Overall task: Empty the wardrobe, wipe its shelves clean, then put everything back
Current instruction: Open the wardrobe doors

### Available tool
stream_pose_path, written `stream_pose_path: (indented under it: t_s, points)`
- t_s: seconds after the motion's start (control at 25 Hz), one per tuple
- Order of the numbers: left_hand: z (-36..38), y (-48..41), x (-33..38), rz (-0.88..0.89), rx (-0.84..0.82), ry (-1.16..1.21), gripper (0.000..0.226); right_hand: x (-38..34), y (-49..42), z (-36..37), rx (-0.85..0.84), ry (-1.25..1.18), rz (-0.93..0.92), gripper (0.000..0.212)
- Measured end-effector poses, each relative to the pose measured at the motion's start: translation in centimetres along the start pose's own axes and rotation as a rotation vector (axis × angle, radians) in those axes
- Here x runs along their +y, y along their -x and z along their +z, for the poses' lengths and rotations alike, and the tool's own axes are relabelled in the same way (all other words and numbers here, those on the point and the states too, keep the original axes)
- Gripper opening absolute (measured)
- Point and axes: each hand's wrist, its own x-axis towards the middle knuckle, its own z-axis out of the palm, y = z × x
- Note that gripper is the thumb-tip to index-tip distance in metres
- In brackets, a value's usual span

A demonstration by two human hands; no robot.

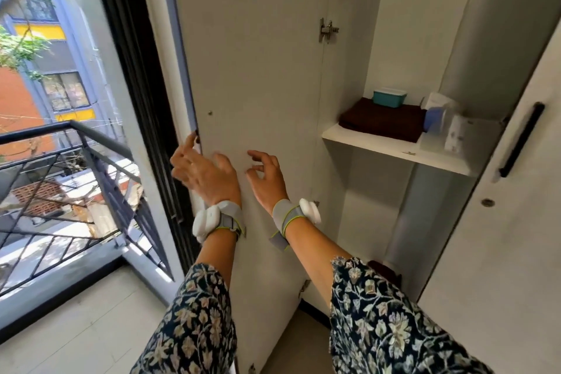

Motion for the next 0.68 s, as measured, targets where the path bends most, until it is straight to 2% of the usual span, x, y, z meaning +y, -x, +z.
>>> stream_pose_path:
  t_s: [0.08,0.16,0.24,0.4,0.52,0.68]
  points:
    - [1.3,2.8,0.9,0.096,-0.039,0.042,0.047,0.6,-0.1,-3.1,0.058,0.014,-0.006,0.033]
    - [3.9,5.7,1.4,0.117,-0.256,0.171,0.042,1.3,-0.3,-7.4,0.132,0.057,0.003,0.031]
    - [7.0,8.7,2.8,-0.061,-0.514,0.311,0.037,2.1,-0.4,-12.2,0.232,0.123,-0.005,0.03]
    - [13.3,16.0,6.1,-0.328,-0.847,0.441,0.031,3.7,-0.9,-22.8,0.448,0.212,-0.018,0.026]
    - [18.0,21.7,8.1,-0.395,-1.052,0.46,0.029,4.1,-1.2,-31.2,0.625,0.261,0.002,0.025]
    - [23.7,28.3,10.8,-0.431,-1.198,0.43,0.024,4.3,-1.9,-40.4,0.868,0.35,-0.024,0.025]
